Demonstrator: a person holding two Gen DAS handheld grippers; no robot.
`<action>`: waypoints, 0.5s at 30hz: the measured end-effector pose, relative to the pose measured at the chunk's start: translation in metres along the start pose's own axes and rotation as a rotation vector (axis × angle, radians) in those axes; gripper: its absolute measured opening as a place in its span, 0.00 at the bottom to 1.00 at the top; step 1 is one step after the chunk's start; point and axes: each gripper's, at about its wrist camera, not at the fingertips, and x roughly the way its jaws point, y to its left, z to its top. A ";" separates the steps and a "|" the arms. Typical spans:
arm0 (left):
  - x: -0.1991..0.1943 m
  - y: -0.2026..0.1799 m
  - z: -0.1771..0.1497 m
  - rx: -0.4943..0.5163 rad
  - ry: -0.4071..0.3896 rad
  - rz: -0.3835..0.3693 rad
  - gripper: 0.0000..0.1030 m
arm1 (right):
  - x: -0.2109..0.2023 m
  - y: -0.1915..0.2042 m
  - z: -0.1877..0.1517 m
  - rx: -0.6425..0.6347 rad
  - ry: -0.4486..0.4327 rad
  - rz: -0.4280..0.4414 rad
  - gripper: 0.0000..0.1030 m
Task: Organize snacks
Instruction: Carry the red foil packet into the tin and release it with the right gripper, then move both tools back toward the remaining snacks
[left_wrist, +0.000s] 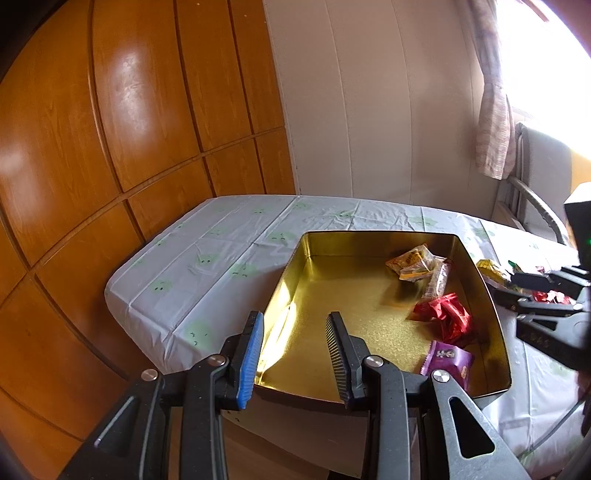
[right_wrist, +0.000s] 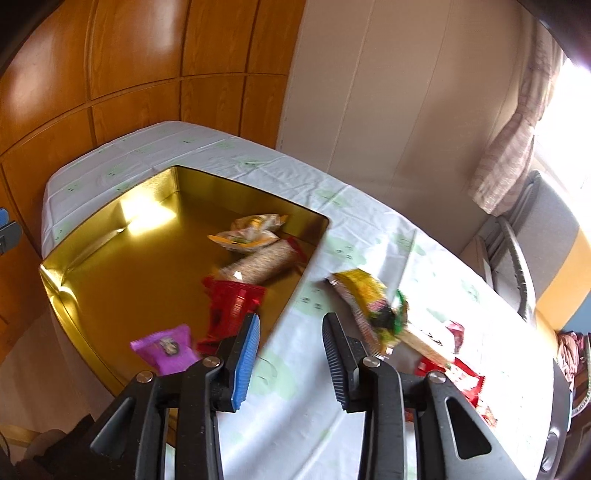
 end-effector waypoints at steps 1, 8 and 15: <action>0.000 -0.002 0.000 0.004 0.002 -0.003 0.35 | -0.002 -0.006 -0.002 0.005 0.004 -0.004 0.36; 0.006 -0.022 -0.002 0.046 0.044 -0.075 0.39 | -0.004 -0.064 -0.027 0.067 0.063 -0.026 0.38; 0.012 -0.049 -0.001 0.098 0.076 -0.155 0.41 | -0.008 -0.131 -0.056 0.137 0.133 -0.122 0.38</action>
